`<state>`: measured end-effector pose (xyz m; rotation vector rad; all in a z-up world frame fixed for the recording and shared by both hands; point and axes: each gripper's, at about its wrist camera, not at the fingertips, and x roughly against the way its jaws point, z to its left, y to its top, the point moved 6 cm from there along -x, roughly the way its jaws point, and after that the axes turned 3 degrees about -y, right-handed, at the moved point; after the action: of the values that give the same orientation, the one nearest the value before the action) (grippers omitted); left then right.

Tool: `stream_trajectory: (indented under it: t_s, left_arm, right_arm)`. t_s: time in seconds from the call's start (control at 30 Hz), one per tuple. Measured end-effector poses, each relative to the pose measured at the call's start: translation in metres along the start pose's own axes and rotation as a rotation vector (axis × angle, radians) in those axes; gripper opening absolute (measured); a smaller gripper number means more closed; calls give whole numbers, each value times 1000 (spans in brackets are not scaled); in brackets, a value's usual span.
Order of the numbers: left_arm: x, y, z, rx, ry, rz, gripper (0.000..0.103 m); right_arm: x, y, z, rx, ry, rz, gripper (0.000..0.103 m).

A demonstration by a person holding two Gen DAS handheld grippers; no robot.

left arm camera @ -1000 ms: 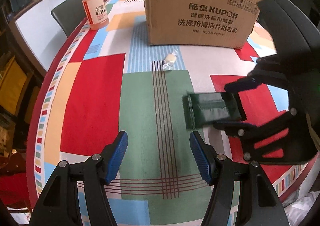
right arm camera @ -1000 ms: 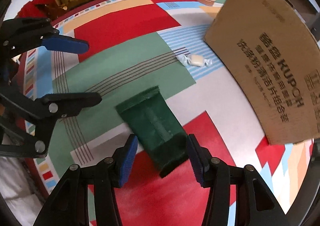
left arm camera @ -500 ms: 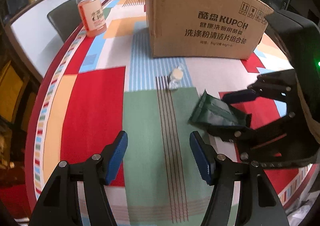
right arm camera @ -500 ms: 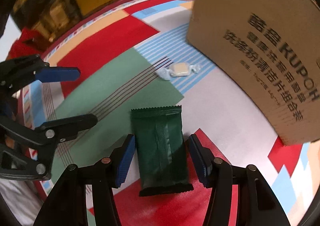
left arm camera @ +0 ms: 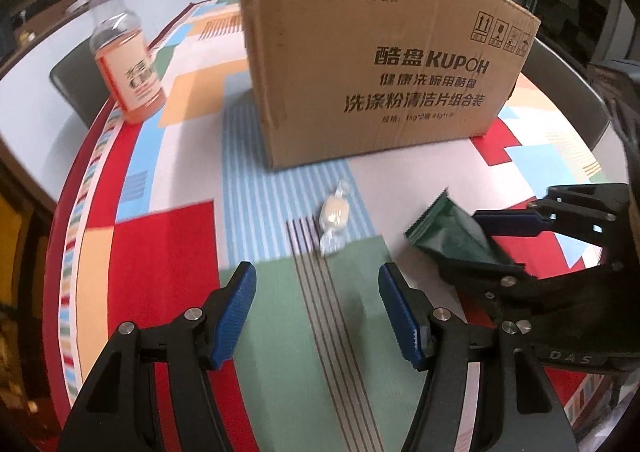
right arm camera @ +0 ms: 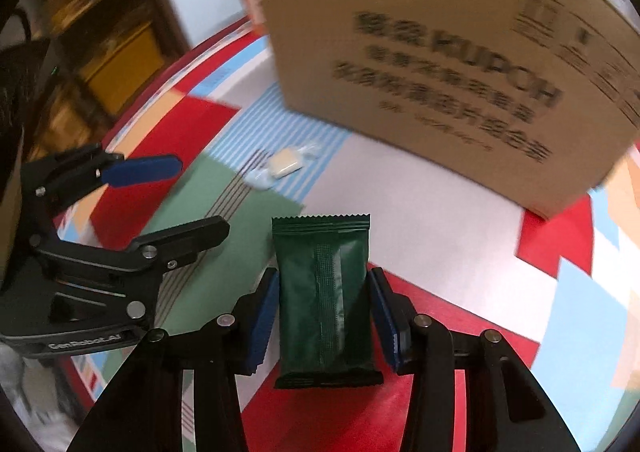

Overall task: Organize snacks
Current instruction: 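Grasp the dark green packet with the right tool while the left tool grasps the white wrapped candy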

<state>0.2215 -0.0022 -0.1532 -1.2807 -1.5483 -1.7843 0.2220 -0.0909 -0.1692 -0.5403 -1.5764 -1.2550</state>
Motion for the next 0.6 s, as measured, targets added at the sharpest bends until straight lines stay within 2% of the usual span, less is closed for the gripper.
stream_trajectory:
  t_s: [0.2, 0.43, 0.6]
  left_arm:
    - [-18, 17, -4, -42, 6, 13, 56]
    - [-39, 26, -7, -57, 23, 27, 44]
    - [-44, 31, -8, -50, 17, 24, 30]
  right_arm:
    - [4, 4, -21, -138, -42, -36, 46]
    - [5, 10, -36, -172, -98, -51, 46]
    - [11, 10, -45, -202, -95, -67, 46]
